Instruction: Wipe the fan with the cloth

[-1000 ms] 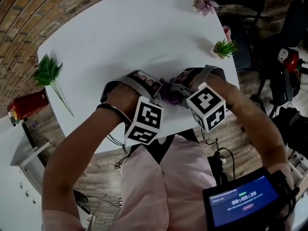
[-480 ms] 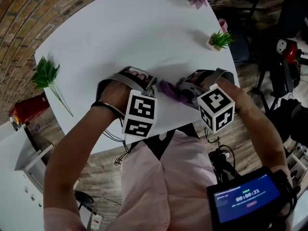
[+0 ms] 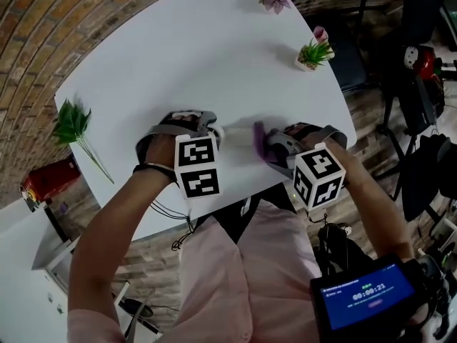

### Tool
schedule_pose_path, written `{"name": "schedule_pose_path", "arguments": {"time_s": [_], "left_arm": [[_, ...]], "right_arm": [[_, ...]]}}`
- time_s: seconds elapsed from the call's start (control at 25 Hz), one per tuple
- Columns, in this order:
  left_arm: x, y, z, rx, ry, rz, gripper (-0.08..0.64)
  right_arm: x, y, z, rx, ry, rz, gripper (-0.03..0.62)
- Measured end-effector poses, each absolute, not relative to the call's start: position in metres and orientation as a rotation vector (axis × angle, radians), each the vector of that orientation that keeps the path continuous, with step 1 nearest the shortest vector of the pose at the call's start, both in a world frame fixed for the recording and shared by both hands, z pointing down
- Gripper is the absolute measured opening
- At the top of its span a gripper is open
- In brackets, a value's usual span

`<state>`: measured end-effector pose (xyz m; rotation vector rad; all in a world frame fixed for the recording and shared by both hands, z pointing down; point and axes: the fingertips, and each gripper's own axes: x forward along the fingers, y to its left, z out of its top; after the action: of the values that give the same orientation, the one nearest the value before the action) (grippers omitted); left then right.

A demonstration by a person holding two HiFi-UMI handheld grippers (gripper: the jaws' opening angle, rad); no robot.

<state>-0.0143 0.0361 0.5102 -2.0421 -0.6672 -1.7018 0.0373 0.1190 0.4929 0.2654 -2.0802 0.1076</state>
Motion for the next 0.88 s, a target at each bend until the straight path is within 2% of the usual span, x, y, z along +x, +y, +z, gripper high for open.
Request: {"name": "schedule_pose_path", "arguments": {"time_s": [0.28, 0.56, 0.72, 0.88], "left_arm": [[-0.025, 0.017, 0.512, -2.292, -0.242, -1.92, 0.376], [-0.053, 0.01, 0.499, -2.753, 0.123, -1.778, 0.386], [-0.07, -0.023, 0.433, -2.852, 0.446, -1.493, 0.411], [-0.09, -0.055, 0.331, -3.108, 0.893, -0.868, 0.409]], "right_arm": [[-0.004, 0.106, 0.477, 0.566, -2.274, 0.334, 0.095], [0.004, 0.101, 0.438, 0.971, -2.354, 0.548, 0.1], [0.039, 0.068, 0.392, 1.265, -2.359, 0.579, 0.104], [0.047, 0.034, 0.342, 1.445, -2.399, 0.539, 0.107]]}}
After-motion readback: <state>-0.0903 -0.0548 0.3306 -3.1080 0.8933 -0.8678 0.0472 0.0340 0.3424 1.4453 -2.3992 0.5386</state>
